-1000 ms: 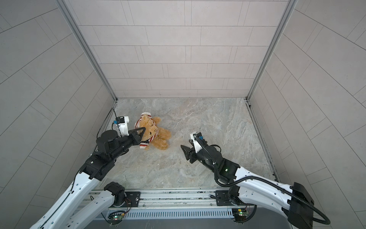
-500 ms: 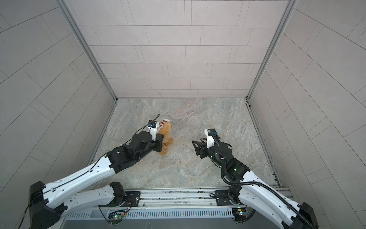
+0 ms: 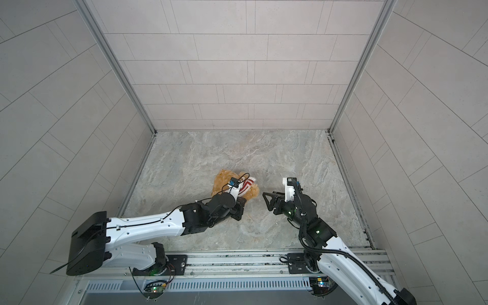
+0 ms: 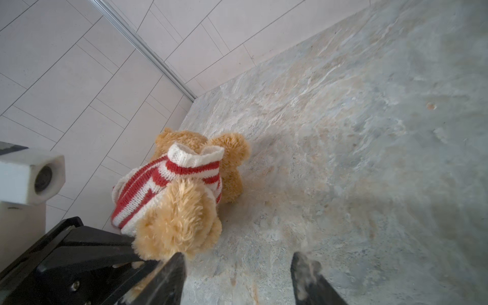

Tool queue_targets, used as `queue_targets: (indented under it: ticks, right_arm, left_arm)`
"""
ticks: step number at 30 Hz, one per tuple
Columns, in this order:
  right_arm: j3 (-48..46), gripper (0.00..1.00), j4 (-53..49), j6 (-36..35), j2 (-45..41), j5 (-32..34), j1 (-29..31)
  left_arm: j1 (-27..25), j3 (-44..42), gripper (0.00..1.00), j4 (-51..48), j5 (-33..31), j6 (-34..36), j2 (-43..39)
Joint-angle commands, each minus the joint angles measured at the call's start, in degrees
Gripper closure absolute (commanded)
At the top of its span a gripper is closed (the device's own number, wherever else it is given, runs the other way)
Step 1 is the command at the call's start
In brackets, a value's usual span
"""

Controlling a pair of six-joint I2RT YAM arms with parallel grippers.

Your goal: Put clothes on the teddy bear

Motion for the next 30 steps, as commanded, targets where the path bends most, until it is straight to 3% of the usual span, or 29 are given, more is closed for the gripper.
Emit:
queue_targets:
  ticks: [1, 8, 14, 24, 27, 30]
  right_arm:
    - [-1.1, 0.33, 9.2, 6.03, 2.25, -4.15, -0.03]
    - [-1.4, 0.33, 18.52, 8.56, 8.91, -6.74, 1.99]
    - [0.43, 0.33, 17.69, 6.78, 10.04, -4.41, 6.15]
    - [2.69, 0.39, 23.19, 6.19, 16.94, -3.96, 7.54]
    - [3.87, 0.44, 25.31, 6.33, 20.47, -4.64, 8.07]
    - [4.03, 0.56, 26.94, 6.8, 22.33, -4.66, 8.38]
  left_arm:
    - [-0.53, -1.19, 1.0, 5.07, -0.04, -1.89, 0.25]
    - [-0.62, -2.03, 1.0, 7.9, 1.2, -2.83, 1.97]
    - [-0.62, -2.19, 1.0, 8.75, 1.63, -3.09, 1.92]
    - [-1.57, -3.58, 1.0, 11.2, 3.27, -3.22, 1.58]
    - [-1.94, -3.72, 1.0, 11.7, 3.22, -3.44, 1.54]
    - [-1.94, -3.95, 1.0, 11.71, 3.04, -3.56, 1.21]
